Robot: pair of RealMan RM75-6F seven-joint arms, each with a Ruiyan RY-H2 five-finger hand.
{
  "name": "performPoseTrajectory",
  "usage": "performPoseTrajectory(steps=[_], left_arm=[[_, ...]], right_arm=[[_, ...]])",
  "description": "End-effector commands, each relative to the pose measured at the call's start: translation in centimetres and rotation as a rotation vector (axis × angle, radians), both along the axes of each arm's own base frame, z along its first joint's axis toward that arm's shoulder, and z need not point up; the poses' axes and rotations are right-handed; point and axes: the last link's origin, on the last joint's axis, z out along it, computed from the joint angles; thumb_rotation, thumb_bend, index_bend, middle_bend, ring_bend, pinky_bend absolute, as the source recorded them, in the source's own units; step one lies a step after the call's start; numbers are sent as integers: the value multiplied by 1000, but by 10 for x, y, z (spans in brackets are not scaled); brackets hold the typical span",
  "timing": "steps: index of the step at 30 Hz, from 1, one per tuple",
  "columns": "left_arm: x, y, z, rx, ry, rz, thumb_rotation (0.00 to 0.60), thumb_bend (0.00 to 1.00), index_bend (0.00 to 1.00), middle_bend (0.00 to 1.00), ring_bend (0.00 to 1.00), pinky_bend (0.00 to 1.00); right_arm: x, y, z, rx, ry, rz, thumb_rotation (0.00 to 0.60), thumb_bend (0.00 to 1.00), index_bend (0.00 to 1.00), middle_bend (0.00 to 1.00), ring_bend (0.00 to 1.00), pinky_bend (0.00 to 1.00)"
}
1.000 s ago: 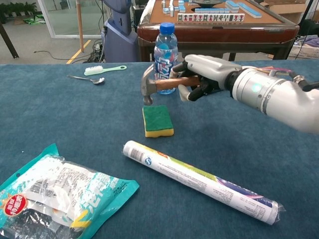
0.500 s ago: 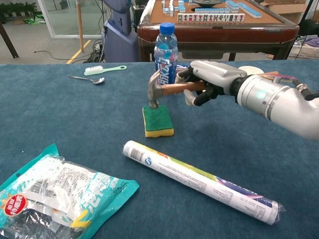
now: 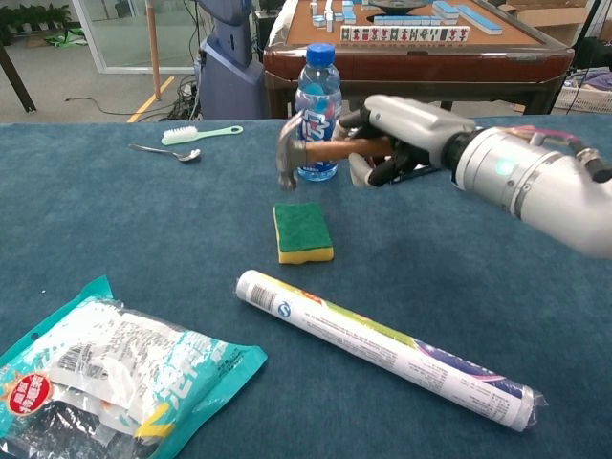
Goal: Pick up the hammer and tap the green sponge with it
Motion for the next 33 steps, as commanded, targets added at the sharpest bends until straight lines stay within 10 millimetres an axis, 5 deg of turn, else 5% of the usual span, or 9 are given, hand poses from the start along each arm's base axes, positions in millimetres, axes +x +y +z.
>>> performPoseTrajectory(steps=[1, 13, 19, 29, 33], left_arm=[[0, 0, -1, -1, 1, -2, 600, 246, 194, 36, 12, 11], [3, -2, -3, -7, 4, -5, 600, 245, 193, 36, 12, 11], [2, -4, -6, -14, 1, 4, 600, 245, 193, 35, 12, 11], [2, -2, -6, -16, -1, 4, 600, 245, 193, 33, 12, 11], [3, 0, -6, -17, -4, 1, 600, 245, 193, 33, 12, 11]], right_arm=[[-3, 1, 20, -31, -42, -1, 600, 1000, 684, 819, 755, 826], [-46, 12, -4, 30, 14, -94, 600, 1000, 684, 791, 748, 825], [-60, 14, -23, 60, -6, -126, 600, 851, 644, 744, 694, 681], [-64, 15, -24, 65, -49, -104, 600, 462, 67, 338, 248, 365], [-67, 19, -9, 30, -73, -94, 600, 447, 0, 273, 201, 329]])
